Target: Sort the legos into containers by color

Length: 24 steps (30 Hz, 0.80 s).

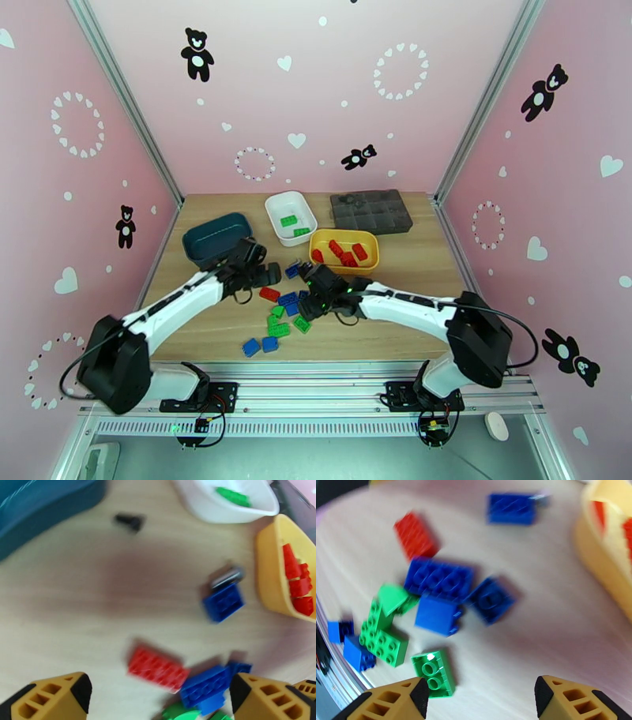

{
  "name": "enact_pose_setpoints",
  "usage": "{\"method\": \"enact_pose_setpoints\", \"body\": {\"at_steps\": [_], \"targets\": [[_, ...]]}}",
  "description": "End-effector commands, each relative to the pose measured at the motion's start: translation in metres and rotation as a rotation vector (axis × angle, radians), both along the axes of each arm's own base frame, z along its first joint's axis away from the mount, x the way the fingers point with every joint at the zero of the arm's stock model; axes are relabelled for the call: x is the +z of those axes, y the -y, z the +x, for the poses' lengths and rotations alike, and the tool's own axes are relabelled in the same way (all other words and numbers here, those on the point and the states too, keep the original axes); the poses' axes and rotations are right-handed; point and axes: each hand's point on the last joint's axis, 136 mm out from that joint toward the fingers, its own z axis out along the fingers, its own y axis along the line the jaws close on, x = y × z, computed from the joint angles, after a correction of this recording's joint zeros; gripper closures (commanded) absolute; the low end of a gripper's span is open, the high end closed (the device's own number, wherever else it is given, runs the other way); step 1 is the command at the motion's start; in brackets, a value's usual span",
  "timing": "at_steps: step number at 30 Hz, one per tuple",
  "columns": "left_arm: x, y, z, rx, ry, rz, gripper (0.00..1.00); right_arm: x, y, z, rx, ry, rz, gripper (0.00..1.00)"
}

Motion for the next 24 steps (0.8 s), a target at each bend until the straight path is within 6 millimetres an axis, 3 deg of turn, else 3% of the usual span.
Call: {"method": "enact_pose_setpoints", "body": {"at_steps": [1,8,19,24], "targets": [[0.000,-0.015,-0.012,0.084,0.012,-0.085,0.02,-0.011,-0.013,-0.013,0.060,-0.010,-0.022,0.24],[-0.003,-0.031,-0.029,0.137,0.012,-0.179,0.02,-0.035,-0.020,-0.033,0.101,-0.036,-0.096,0.27],[-0.013,-0.033,-0.037,0.144,-0.008,-0.189,0.02,-0.052,-0.016,-0.025,0.060,-0.012,-0.191,0.39],[-0.010,-0.031,-0.035,0.140,-0.004,-0.199,0.02,-0.050,-0.016,-0.025,0.064,-0.011,-0.194,0.56]]}}
